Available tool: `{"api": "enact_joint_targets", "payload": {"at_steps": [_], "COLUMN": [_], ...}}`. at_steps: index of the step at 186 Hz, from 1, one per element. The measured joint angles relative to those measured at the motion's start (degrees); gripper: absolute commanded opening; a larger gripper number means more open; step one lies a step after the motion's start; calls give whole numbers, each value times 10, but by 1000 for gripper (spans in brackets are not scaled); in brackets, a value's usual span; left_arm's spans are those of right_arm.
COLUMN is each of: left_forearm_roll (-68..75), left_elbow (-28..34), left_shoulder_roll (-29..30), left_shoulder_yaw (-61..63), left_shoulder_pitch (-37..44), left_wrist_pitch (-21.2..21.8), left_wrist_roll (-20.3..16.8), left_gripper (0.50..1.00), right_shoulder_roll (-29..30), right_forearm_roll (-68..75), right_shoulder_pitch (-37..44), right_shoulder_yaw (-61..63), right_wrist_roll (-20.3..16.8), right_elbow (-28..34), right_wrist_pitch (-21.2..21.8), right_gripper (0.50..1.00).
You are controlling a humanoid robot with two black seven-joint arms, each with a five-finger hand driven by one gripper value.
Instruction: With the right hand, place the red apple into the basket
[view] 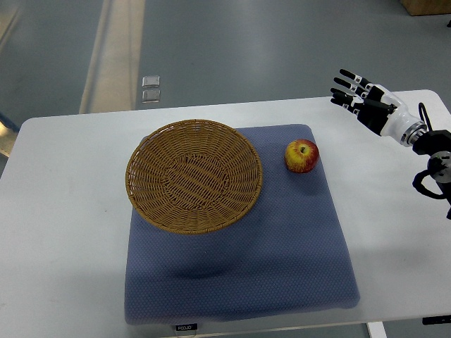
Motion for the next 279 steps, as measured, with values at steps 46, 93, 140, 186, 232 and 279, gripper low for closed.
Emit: {"api": "enact_joint_targets", "payload": {"at_steps": [46,93,140,186,232,279], "left_forearm_roll": [0,0,0,0,0,0], "left_elbow": [1,0,0,0,1,0], "left_shoulder_roll": [0,0,0,0,0,0], "left_shoulder_yaw": [0,0,0,-1,-1,-1], "left_shoulder_pitch": [0,0,0,0,0,0], "left_wrist_pitch": [0,0,0,0,0,0], "left_wrist_roll": [0,0,0,0,0,0], "left_gripper": [1000,1000,1000,1000,1000,1000], "right_shoulder_roll": [-1,-3,-5,-6,-16,-31], "right_forearm_roll": [0,0,0,-10,-103,-230], "right_shoulder_pitch": [0,1,1,3,10,24], "right_shoulder_yaw": [0,1,1,-2,-5,-8], "right_wrist_roll": [0,2,7,8,10,18], "right_elbow": [1,1,1,2,10,56], "right_wrist_pitch": [4,17,18,18,18,18], "right_gripper": [928,928,926,926,926,926]}}
